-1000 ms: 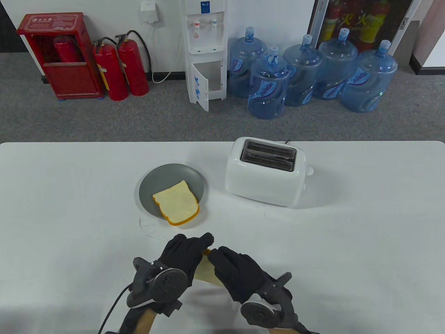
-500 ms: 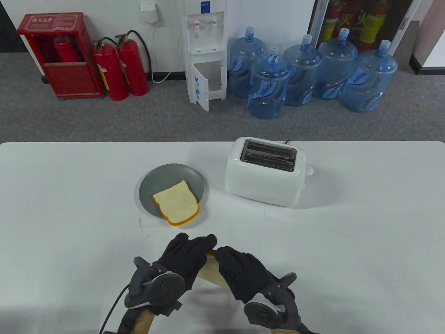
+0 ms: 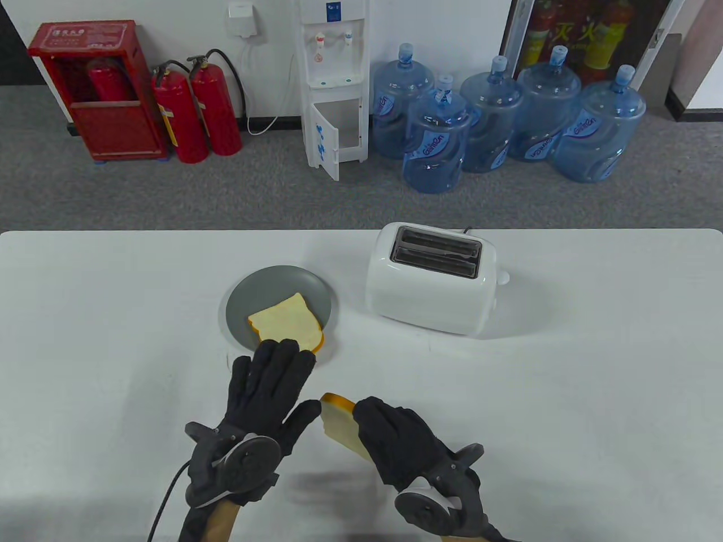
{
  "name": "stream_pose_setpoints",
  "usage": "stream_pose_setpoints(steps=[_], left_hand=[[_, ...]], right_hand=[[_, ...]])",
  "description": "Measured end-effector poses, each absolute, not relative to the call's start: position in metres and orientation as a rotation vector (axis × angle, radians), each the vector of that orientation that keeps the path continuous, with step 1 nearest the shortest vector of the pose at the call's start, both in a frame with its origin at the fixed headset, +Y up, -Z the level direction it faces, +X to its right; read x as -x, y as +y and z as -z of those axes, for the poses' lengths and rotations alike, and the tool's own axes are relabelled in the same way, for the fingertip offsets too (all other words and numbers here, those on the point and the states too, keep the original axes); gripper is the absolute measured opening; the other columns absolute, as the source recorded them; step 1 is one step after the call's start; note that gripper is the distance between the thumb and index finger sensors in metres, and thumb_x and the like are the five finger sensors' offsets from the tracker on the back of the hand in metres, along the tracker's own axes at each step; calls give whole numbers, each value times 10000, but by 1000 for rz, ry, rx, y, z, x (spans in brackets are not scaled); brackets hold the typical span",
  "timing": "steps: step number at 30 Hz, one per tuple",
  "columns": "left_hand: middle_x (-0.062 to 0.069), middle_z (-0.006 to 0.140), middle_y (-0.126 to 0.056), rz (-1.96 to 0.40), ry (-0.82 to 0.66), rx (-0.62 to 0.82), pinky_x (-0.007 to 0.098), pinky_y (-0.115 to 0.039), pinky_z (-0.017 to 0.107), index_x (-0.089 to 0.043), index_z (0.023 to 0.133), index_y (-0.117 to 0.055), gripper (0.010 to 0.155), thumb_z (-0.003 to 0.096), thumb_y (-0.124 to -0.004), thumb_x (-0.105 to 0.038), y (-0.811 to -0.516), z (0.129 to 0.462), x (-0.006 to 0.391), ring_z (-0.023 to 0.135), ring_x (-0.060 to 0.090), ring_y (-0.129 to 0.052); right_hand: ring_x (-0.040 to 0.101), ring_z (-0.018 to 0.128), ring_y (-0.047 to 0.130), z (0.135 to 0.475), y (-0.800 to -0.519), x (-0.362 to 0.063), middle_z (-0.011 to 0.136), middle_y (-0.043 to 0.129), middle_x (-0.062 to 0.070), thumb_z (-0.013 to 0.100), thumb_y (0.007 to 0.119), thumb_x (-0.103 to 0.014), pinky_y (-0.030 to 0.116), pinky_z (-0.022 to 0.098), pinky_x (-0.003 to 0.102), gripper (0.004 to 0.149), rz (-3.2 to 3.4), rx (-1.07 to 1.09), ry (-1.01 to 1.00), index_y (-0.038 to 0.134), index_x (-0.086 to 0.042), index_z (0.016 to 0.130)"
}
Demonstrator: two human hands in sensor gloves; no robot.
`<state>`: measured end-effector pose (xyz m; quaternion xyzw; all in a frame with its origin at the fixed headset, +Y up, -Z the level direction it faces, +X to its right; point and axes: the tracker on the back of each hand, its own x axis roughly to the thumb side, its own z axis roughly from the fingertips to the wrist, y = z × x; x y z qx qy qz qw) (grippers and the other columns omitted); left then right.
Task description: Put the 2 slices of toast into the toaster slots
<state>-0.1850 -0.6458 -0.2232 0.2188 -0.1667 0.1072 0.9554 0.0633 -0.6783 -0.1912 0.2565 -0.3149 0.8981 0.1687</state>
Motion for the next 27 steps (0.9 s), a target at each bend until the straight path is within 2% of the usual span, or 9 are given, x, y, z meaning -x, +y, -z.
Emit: stream_pose_setpoints(steps=[8, 19, 21, 27], left_hand=[[-15, 1277, -341, -90, -187, -414, 647, -329, 811, -414, 1179, -372, 706, 545, -567, -655, -658, 236, 213, 1207, 383, -317], [-15, 1279, -288, 49, -4, -252, 660, -236, 780, -417, 1182, -343, 721, 541, -559, -669, -688, 254, 247, 1177, 390, -200], [22, 1278, -277, 48, 23, -221, 657, -223, 777, -418, 1183, -332, 725, 541, -555, -672, -694, 255, 252, 1172, 394, -183], [-15, 1278, -265, 23, 66, -169, 652, -211, 774, -420, 1183, -322, 728, 540, -550, -675, -704, 257, 266, 1166, 395, -168]], right_hand=[[61, 677, 1106, 191, -678, -63, 1004, 835, 0, 627, 828, -349, 931, 644, 341, 587, -2558, -726, -901, 505, -330, 1117], [98, 677, 1112, 189, -677, -62, 1011, 826, 5, 626, 831, -328, 949, 612, 383, 586, -2551, -752, -928, 504, -325, 1113], [100, 679, 1112, 189, -677, -62, 1011, 826, 5, 627, 830, -327, 948, 612, 386, 585, -2545, -749, -929, 504, -325, 1113], [112, 690, 1105, 190, -677, -63, 1018, 819, 7, 630, 824, -319, 942, 615, 401, 585, -2538, -743, -926, 499, -325, 1116]])
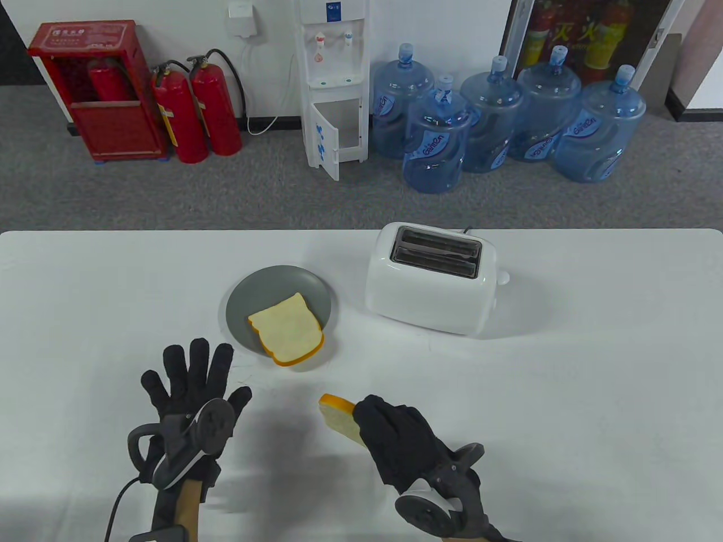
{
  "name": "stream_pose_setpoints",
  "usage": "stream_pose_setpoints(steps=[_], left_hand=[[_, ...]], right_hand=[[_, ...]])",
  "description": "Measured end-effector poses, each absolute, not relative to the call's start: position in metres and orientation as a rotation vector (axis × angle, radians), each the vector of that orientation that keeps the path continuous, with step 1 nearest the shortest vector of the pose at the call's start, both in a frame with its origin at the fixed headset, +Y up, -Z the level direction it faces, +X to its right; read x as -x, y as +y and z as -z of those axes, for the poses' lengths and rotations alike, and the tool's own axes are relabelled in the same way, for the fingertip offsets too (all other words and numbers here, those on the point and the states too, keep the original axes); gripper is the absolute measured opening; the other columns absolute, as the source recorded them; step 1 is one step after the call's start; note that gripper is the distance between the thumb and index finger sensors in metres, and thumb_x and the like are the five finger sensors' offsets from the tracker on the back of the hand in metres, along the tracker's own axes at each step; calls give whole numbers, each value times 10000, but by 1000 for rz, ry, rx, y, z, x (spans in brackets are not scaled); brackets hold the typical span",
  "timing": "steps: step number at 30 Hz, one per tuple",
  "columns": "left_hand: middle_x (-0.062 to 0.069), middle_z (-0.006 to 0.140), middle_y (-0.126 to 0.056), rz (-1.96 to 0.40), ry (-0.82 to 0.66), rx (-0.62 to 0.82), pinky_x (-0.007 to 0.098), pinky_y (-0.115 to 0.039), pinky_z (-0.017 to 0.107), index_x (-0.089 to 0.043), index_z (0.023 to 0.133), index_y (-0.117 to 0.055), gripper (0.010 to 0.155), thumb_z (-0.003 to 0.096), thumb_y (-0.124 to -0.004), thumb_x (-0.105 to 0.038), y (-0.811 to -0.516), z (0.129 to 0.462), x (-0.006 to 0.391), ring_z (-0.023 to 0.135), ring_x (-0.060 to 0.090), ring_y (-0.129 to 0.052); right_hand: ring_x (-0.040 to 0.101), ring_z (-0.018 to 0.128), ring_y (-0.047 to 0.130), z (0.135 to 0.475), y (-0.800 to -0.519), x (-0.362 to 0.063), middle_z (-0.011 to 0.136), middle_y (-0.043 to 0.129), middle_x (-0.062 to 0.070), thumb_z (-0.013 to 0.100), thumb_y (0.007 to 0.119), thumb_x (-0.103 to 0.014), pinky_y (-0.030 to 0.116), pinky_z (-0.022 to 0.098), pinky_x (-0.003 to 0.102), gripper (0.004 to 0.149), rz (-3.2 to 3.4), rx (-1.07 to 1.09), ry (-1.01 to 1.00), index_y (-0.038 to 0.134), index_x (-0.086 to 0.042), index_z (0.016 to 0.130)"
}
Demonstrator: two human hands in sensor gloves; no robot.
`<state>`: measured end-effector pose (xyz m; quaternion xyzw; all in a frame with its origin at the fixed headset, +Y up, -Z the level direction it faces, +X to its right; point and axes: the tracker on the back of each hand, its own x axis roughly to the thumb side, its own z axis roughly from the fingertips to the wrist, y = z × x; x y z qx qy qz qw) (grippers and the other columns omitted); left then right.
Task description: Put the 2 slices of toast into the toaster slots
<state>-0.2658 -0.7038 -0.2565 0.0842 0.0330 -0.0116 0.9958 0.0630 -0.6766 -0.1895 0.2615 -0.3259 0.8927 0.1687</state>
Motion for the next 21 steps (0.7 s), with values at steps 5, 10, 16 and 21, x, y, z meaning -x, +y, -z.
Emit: stream_pose_setpoints(steps=[5, 10, 16, 21], left_hand=[[-16, 1278, -264, 8, 69, -181, 651, -212, 774, -419, 1182, -319, 728, 541, -550, -673, -702, 255, 268, 1166, 394, -170], [-16, 1278, -264, 11, 59, -178, 651, -212, 775, -419, 1183, -314, 730, 541, -551, -673, -705, 257, 268, 1165, 397, -169], [-17, 1279, -262, 8, 47, -164, 652, -209, 774, -419, 1183, -310, 730, 541, -550, -671, -706, 258, 267, 1165, 395, -164], [-17, 1279, -264, 3, 49, -169, 654, -202, 769, -419, 1183, -309, 730, 542, -552, -669, -705, 258, 269, 1163, 397, -160]], right_hand=[[131, 710, 1097, 187, -673, -62, 1029, 809, 17, 631, 819, -306, 930, 624, 422, 586, -2526, -751, -940, 493, -331, 1117], [139, 732, 1085, 188, -667, -60, 1043, 793, 29, 637, 814, -310, 917, 638, 430, 593, -2514, -781, -937, 474, -331, 1123], [117, 736, 1092, 195, -646, -57, 1041, 795, 23, 636, 823, -327, 928, 639, 412, 605, -2501, -793, -956, 465, -331, 1124], [122, 763, 1088, 207, -614, -60, 1048, 790, 27, 628, 835, -317, 924, 652, 421, 617, -2485, -768, -984, 467, -331, 1123]])
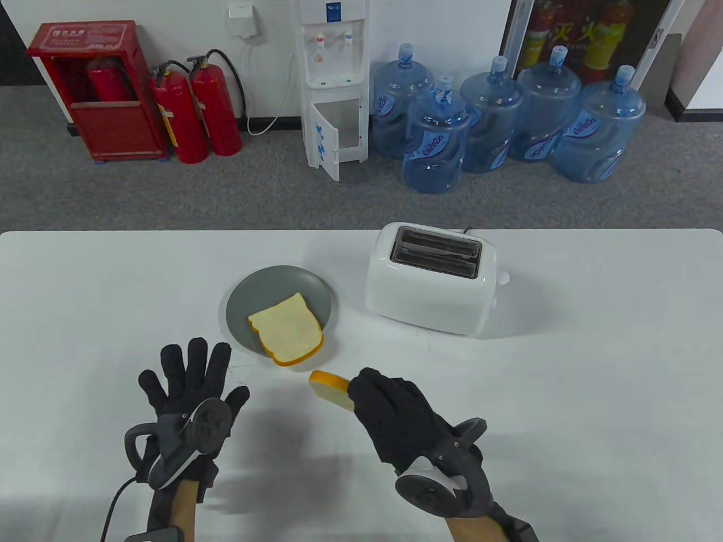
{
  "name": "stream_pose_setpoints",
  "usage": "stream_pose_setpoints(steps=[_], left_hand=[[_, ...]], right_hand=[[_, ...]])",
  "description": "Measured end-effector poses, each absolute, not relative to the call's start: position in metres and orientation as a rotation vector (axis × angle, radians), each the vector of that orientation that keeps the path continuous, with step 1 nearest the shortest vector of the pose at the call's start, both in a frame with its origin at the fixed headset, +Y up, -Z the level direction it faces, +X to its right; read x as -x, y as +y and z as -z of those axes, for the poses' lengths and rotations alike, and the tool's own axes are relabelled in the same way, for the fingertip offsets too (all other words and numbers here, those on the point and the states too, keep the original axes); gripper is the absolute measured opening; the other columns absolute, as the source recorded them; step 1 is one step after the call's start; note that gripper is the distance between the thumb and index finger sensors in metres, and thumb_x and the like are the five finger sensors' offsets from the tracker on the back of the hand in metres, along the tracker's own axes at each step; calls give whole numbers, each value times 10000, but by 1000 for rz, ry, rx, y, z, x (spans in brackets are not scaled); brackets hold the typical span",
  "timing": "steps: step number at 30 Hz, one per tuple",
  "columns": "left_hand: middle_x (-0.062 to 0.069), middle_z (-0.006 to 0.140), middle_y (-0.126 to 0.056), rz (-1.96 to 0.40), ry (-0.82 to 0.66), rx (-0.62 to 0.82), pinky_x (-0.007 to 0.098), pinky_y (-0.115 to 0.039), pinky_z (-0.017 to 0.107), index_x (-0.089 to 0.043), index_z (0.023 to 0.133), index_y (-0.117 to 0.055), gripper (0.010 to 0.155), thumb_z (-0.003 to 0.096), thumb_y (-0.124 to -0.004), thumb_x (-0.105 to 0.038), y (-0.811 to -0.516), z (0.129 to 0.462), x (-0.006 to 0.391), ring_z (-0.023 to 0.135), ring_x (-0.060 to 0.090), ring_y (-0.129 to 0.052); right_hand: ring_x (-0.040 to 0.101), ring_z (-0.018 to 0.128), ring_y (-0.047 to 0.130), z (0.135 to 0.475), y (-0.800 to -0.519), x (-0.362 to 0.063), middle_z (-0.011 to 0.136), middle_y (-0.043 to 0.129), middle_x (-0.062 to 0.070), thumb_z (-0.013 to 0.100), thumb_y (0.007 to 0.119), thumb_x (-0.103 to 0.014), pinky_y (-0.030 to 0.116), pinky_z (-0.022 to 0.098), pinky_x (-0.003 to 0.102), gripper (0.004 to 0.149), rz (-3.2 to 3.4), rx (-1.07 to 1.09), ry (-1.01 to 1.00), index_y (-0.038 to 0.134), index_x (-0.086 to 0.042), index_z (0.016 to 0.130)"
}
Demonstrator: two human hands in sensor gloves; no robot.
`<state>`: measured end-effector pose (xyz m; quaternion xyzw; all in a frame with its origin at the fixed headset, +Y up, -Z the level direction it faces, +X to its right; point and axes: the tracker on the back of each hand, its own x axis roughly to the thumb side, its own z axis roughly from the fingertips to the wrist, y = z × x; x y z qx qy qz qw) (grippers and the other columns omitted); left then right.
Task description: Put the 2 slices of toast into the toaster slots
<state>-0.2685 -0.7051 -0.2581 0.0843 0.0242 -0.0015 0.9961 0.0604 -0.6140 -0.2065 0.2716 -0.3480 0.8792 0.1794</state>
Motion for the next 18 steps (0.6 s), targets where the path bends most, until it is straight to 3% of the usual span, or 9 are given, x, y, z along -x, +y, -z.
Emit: stream_pose_setpoints(steps=[12, 18], left_hand=[[-17, 1279, -263, -1, 49, -167, 646, -184, 764, -419, 1183, -312, 727, 543, -551, -667, -706, 259, 270, 1161, 390, -153], [-16, 1278, -264, 4, 61, -155, 640, -175, 760, -417, 1183, -313, 724, 543, -545, -665, -709, 260, 273, 1159, 379, -145]], right_hand=[[145, 843, 1036, 236, -509, -73, 1093, 749, -15, 649, 807, -303, 859, 726, 447, 599, -2466, -664, -1115, 448, -399, 1118], [139, 874, 1024, 259, -476, -88, 1107, 738, -44, 654, 803, -306, 842, 755, 442, 591, -2447, -540, -1107, 449, -424, 1112]])
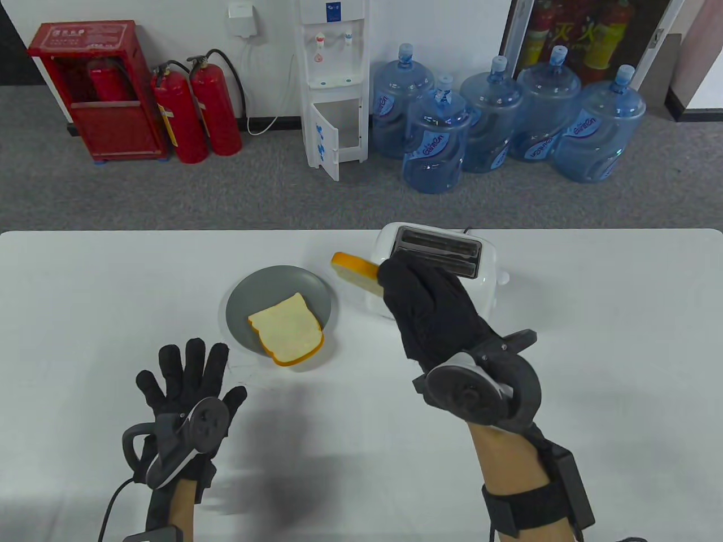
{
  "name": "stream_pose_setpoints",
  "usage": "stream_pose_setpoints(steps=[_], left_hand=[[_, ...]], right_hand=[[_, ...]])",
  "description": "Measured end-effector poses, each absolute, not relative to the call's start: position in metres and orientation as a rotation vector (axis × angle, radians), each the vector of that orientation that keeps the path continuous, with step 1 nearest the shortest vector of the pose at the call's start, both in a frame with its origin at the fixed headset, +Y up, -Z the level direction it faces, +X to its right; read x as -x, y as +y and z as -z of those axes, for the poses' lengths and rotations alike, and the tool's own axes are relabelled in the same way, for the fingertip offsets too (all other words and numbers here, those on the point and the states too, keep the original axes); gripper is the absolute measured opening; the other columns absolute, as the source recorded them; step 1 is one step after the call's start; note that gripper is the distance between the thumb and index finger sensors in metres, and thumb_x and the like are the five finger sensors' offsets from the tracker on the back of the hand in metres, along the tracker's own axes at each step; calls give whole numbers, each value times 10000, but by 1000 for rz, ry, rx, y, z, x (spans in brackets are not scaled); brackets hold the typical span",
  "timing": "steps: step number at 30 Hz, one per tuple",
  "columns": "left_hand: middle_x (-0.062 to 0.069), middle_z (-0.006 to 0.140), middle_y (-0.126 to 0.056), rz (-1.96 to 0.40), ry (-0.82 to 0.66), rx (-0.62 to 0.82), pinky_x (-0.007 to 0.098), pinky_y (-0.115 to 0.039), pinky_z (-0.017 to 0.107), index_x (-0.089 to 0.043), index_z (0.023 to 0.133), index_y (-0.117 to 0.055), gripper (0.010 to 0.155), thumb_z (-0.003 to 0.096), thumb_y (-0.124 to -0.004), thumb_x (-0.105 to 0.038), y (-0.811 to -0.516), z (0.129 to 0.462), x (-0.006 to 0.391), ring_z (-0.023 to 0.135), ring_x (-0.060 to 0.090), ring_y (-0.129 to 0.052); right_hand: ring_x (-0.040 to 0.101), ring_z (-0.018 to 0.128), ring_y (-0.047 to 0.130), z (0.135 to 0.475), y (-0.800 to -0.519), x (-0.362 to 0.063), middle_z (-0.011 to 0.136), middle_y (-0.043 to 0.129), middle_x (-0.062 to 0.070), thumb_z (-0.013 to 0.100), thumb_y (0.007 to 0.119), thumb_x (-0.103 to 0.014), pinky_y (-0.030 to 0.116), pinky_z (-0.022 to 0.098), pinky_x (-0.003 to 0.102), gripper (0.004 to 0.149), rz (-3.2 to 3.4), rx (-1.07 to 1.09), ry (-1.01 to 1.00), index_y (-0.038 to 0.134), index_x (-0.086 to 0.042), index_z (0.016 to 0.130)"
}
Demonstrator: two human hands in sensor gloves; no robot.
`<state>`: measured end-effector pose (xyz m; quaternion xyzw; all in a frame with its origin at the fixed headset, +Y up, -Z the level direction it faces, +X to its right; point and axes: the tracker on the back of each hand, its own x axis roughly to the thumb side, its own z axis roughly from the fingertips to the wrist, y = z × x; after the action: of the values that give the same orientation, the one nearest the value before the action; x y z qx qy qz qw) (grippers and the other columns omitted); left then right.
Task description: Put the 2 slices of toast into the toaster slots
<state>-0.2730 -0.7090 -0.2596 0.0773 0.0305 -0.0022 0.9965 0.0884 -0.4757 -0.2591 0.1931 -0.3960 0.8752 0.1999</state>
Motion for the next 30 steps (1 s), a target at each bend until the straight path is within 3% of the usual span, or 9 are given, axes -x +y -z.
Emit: stream_pose_setpoints(steps=[15, 30], left_hand=[[-20, 1279, -259, 27, 68, -126, 627, -163, 761, -419, 1183, -314, 726, 541, -543, -668, -711, 262, 275, 1158, 372, -135], [-22, 1279, -259, 20, 80, -96, 625, -160, 761, -419, 1183, -317, 724, 542, -543, -668, -713, 263, 277, 1157, 371, -132]], right_hand=[[176, 1035, 903, 315, -430, -123, 1176, 661, -100, 688, 751, -278, 717, 864, 477, 560, -2364, -250, -969, 434, -496, 1095], [208, 1078, 861, 375, -465, -150, 1191, 656, -101, 694, 758, -272, 673, 882, 506, 560, -2359, -70, -763, 446, -508, 1095]])
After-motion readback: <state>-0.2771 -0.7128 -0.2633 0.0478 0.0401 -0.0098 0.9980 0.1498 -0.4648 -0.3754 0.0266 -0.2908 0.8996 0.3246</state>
